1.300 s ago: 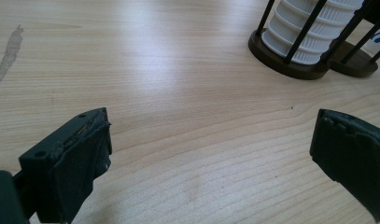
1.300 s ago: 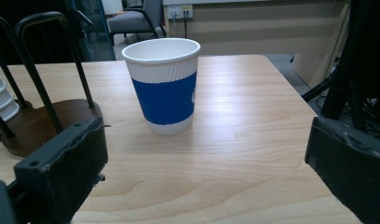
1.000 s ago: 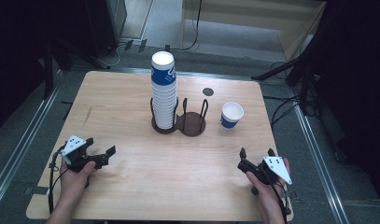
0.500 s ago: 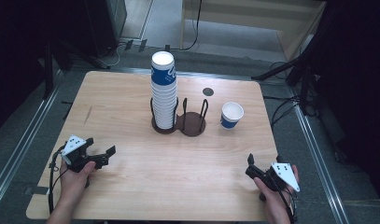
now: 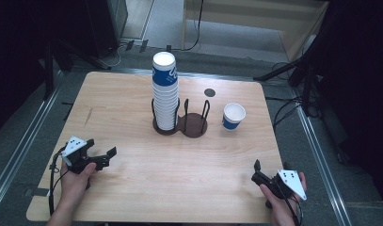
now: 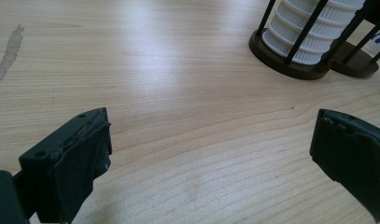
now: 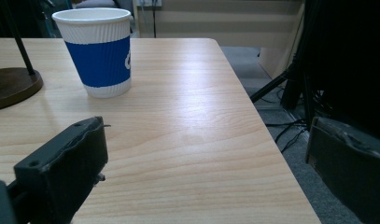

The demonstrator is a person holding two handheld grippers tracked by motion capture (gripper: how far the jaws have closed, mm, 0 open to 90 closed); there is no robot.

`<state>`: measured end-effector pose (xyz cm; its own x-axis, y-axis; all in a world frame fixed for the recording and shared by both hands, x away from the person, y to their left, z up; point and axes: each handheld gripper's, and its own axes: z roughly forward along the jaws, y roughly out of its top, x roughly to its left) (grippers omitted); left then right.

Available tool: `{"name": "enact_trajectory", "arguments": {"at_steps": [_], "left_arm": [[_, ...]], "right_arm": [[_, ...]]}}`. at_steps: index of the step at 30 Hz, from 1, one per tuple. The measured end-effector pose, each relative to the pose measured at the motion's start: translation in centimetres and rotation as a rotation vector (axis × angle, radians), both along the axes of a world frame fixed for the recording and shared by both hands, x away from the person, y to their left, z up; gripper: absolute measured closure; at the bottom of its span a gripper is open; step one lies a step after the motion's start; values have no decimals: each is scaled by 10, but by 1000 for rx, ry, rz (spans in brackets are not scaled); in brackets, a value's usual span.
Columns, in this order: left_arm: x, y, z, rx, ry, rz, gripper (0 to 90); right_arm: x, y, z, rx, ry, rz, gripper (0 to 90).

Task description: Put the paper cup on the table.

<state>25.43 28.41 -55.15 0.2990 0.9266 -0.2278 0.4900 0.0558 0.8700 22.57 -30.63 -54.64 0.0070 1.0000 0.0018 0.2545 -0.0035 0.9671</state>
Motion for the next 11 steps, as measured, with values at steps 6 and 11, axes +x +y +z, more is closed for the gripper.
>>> {"name": "enact_trajectory", "arguments": {"at_steps": [6,11], "left_arm": [[1,1,0,-6,5,7,0],[1,1,0,-16,10,15,0]], "right_arm": [[-1,1,0,17,3,-4,0],[-1,2,0,2,-1,-9,0]]}}
